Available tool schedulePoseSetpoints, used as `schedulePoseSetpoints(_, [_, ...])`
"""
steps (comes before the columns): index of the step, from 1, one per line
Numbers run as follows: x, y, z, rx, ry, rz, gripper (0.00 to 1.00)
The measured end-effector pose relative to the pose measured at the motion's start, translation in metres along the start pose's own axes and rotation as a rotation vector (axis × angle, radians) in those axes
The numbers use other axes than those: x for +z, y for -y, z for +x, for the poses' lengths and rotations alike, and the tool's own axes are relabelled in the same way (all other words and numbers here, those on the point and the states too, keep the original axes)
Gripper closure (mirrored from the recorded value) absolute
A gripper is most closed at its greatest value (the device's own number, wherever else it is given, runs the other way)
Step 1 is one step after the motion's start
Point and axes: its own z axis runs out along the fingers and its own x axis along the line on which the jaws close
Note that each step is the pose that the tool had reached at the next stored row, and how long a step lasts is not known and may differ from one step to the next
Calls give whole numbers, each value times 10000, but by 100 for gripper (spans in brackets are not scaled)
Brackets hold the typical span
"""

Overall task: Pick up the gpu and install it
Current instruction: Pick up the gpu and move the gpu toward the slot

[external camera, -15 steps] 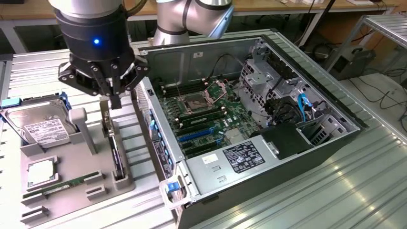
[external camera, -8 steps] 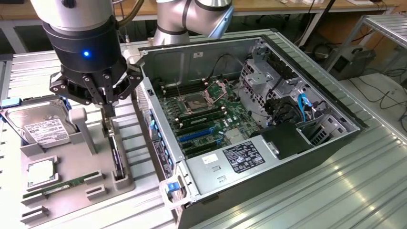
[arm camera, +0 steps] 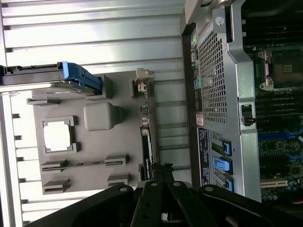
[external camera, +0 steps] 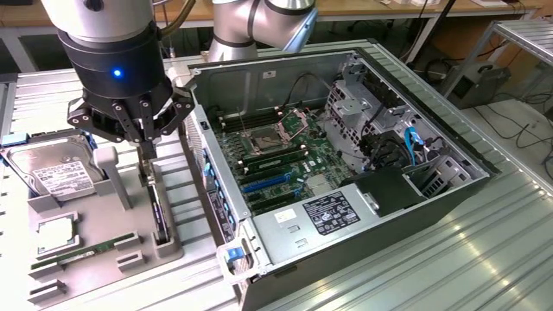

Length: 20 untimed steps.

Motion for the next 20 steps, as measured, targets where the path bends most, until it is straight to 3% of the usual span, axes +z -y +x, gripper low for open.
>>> schedulePoseSetpoints(7, [0, 0, 0, 0, 0, 0, 89])
schedulePoseSetpoints(10, [0, 0, 0, 0, 0, 0, 70])
schedulePoseSetpoints(11, [0, 0, 0, 0, -2, 2, 70])
schedulePoseSetpoints(12, [12, 1, 1, 0, 1, -1, 64])
schedulePoseSetpoints(20, [228, 10, 9, 0, 0, 0, 64])
